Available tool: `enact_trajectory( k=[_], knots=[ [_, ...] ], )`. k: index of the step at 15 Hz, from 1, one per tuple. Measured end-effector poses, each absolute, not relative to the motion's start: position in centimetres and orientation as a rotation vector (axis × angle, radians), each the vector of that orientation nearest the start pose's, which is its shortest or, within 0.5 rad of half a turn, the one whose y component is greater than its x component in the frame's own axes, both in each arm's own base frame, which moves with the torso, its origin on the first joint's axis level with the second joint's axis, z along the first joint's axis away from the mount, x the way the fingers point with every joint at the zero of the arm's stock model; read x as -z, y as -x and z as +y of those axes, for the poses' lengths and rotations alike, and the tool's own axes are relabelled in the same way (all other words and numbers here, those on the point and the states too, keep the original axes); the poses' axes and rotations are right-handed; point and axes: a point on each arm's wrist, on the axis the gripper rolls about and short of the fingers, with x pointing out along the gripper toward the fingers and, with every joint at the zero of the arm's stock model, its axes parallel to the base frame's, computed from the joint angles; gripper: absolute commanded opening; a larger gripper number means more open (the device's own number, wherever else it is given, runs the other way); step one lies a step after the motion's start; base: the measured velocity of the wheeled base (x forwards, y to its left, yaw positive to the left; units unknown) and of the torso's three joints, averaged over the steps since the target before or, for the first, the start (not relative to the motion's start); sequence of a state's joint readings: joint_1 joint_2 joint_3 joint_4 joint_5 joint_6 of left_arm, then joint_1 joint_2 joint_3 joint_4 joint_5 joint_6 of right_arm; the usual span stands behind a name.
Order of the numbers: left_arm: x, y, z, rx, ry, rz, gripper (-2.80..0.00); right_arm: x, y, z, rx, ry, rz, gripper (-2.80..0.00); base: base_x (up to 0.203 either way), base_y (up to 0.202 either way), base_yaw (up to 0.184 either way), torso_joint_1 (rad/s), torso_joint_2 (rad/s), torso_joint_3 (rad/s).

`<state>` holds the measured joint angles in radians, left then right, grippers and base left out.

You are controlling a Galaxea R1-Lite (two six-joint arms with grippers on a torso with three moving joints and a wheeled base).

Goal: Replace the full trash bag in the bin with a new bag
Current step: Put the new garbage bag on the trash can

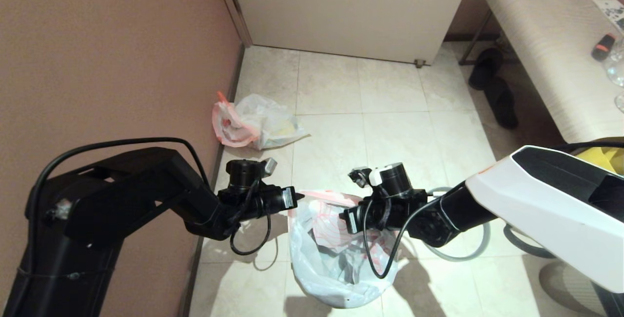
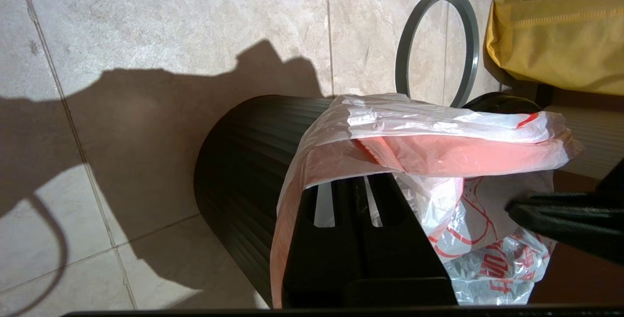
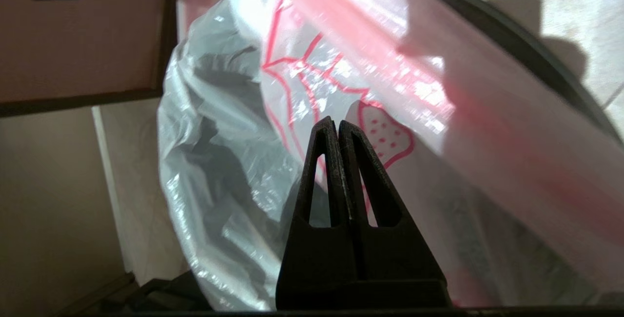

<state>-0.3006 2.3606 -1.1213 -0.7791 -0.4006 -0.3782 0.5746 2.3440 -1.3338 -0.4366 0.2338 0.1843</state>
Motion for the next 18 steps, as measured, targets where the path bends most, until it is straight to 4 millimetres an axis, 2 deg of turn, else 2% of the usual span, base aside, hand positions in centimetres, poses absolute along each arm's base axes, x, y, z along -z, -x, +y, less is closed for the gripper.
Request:
enact_trajectory(
  k=[6,13,18],
  knots=[
    [-2.6,-41.0,-13.6,0.592,0.379,0.585,-2.80,-5.6,-40.0,24.6,-0.589,-0.062,0.556,-2.80,0.000,0.000,0.000,0.000,0.00,0.000],
    [-2.5,-41.0,-13.6,0.592,0.378,0.585,-2.80,-6.9,-40.8,23.8,-0.566,-0.077,0.515,-2.80,0.000,0.000,0.000,0.000,0.00,0.000],
    [-2.5,-41.0,-13.6,0.592,0.377,0.586,-2.80,-7.0,-41.1,23.2,-0.553,-0.081,0.513,-2.80,0.000,0.000,0.000,0.000,0.00,0.000]
  ],
)
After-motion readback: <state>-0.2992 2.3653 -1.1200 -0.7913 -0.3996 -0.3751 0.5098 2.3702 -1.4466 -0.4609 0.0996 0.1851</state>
